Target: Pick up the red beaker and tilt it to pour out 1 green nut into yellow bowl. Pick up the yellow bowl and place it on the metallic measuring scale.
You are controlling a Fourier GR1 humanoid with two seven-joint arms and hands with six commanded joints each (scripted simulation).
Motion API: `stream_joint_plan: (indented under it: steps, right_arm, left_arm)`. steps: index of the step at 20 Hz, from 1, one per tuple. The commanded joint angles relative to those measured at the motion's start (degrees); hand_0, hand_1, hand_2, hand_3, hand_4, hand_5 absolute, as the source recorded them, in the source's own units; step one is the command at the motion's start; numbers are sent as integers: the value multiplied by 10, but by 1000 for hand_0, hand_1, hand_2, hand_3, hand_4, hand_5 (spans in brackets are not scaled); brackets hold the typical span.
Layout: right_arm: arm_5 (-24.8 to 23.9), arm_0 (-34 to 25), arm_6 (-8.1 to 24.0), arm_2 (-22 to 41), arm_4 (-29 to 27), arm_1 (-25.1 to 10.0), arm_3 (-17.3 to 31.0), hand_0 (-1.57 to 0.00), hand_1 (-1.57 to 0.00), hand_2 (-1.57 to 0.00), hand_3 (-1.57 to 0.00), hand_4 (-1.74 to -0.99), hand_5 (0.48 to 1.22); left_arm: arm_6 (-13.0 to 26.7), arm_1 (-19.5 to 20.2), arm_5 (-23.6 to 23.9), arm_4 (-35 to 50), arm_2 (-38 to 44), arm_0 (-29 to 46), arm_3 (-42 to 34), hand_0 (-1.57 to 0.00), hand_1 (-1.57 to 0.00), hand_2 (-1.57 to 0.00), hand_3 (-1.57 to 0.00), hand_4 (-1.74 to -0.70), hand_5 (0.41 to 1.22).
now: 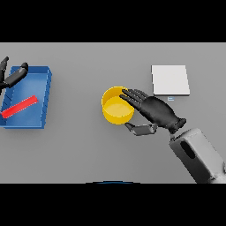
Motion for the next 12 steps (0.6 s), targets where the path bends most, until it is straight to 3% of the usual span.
stream_joint_plan:
  steps: [1, 7, 11, 12]
  right_arm:
    - [13, -17, -6, 12, 14, -10, 10, 1, 1, 1, 1, -1228, 703]
    - [69, -108, -53, 82, 69, -25, 87, 1, 1, 1, 1, -1215, 704]
    - [100, -164, -44, 117, 95, -6, 150, 1, 1, 1, 1, -1224, 703]
    - [103, -170, -55, 124, 100, -9, 161, 1, 1, 1, 1, -1226, 702]
  left_arm:
    - [0, 2, -3, 1, 1, 1, 4, -2, -2, -2, -1, -712, 672]
    - [-4, 6, -7, 10, 7, 3, -4, 0, 0, 0, 0, -720, 687]
    - [-9, 4, -6, 14, 11, 7, -1, 1, 1, 1, 1, -722, 687]
    - [-11, 6, -7, 17, 12, 9, -2, 1, 1, 1, 1, -724, 686]
